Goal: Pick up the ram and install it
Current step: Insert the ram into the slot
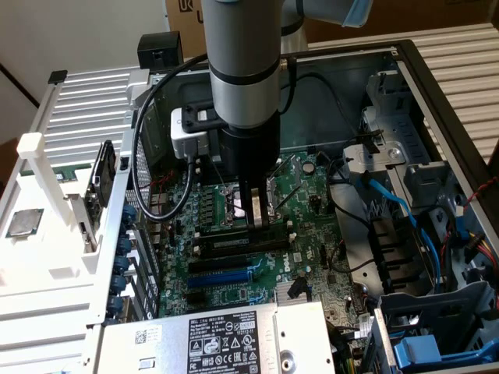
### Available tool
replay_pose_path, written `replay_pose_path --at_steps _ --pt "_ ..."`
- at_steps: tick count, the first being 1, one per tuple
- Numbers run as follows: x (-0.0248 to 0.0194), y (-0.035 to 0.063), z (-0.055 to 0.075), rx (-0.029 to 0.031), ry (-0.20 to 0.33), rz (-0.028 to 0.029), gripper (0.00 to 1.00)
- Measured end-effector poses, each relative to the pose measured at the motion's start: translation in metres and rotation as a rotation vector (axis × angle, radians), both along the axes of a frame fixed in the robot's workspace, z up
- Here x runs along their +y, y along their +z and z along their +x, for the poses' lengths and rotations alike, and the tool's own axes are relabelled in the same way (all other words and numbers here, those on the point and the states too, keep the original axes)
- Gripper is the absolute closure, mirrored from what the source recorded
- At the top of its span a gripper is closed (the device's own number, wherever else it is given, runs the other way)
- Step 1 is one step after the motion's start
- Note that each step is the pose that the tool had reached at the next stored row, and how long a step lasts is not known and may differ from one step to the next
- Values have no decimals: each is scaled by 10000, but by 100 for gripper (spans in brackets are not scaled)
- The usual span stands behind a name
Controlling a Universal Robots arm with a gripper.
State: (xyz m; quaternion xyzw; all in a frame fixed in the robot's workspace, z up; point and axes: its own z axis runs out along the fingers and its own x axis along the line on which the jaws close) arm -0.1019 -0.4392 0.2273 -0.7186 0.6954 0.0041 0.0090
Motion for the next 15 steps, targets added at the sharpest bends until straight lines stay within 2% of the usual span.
replay_pose_path --at_steps 15 --pt "0 -1 -1 -2 3 1 87"
